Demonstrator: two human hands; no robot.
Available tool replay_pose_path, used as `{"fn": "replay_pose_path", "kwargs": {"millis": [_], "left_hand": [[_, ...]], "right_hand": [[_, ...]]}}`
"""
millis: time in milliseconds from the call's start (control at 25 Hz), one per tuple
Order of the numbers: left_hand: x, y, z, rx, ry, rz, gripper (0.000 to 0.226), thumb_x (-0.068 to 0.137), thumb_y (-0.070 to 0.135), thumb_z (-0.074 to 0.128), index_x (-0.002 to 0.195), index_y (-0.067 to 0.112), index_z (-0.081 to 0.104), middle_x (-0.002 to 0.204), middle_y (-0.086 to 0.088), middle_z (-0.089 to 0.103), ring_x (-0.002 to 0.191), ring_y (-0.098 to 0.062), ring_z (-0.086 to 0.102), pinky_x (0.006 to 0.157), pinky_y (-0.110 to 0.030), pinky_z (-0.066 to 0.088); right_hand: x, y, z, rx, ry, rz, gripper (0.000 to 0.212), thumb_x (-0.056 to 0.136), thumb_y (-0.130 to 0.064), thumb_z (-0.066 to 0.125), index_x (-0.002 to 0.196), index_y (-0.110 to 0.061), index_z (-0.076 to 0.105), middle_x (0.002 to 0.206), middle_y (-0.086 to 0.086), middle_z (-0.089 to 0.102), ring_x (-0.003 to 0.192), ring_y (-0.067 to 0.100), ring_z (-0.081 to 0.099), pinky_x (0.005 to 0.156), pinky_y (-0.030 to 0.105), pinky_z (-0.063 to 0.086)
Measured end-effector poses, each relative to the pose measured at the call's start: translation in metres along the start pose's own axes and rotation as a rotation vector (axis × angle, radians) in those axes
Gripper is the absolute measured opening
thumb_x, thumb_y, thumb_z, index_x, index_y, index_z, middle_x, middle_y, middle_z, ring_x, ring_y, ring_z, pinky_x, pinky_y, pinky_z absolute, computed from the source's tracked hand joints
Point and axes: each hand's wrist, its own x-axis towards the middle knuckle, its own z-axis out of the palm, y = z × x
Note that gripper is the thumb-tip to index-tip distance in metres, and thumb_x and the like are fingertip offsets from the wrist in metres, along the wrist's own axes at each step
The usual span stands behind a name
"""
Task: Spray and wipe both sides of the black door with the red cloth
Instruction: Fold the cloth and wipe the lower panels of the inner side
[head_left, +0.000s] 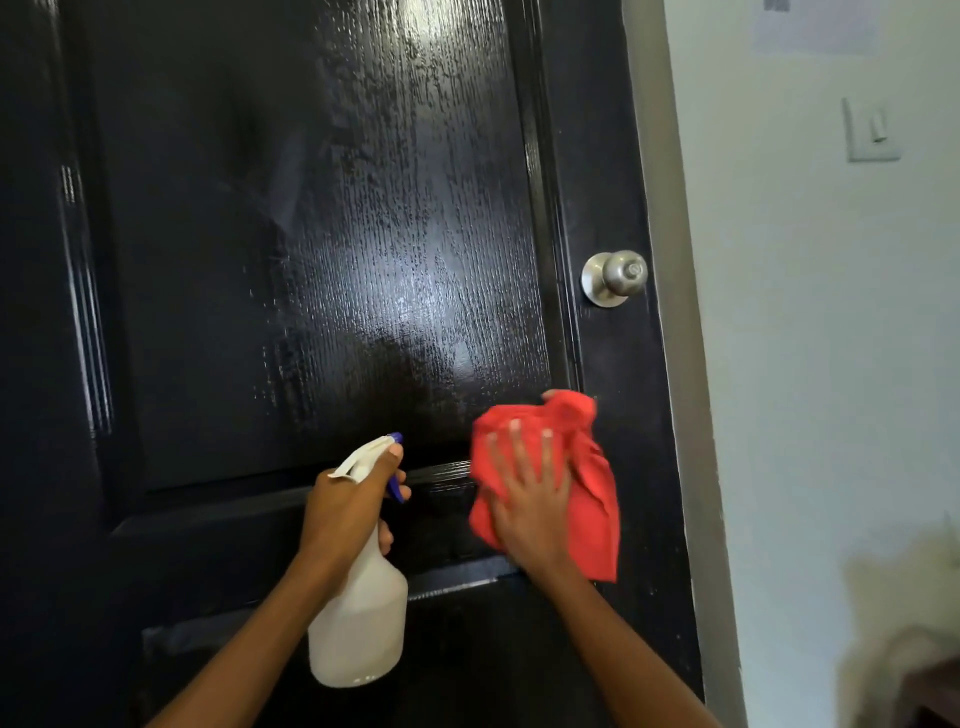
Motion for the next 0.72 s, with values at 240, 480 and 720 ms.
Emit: {"fn": "replay_pose_path", "kwargs": {"millis": [240, 480, 720], "left_hand": [[-0.003, -0.01, 0.001, 0.021, 0.019, -0.029, 0.031, 0.096, 0.044, 0.063, 0.09, 0.016, 0.074, 0.079, -0.009, 0.076, 0.043, -0.029, 0.053, 0.044, -0.03, 0.044], [-0.009, -0.011, 0.007, 0.05, -0.026, -0.036, 0.04, 0.097, 0.047, 0.06, 0.09, 0.01, 0.073, 0.082, -0.009, 0.076, 0.043, -0.027, 0.054, 0.043, -0.029, 0.046], [-0.011, -0.008, 0.009, 0.05, 0.006, -0.022, 0.03, 0.098, 0.044, 0.06, 0.09, 0.019, 0.074, 0.079, -0.009, 0.076, 0.042, -0.027, 0.053, 0.044, -0.03, 0.046]], "right_hand": [[-0.005, 0.023, -0.006, -0.122, -0.105, -0.4, 0.082, 0.084, -0.044, 0.057, 0.16, -0.038, 0.026, 0.169, -0.011, 0.021, 0.147, 0.03, 0.039, 0.096, 0.042, 0.042], [-0.018, 0.124, -0.039, -0.205, -0.017, -0.049, 0.064, 0.098, -0.04, 0.04, 0.16, -0.031, 0.03, 0.168, -0.005, 0.028, 0.152, 0.04, 0.025, 0.11, 0.063, 0.035], [-0.023, 0.008, -0.004, -0.052, -0.097, -0.088, 0.077, 0.09, -0.042, 0.051, 0.162, -0.039, 0.022, 0.171, -0.01, 0.016, 0.149, 0.039, 0.033, 0.105, 0.062, 0.042]]}}
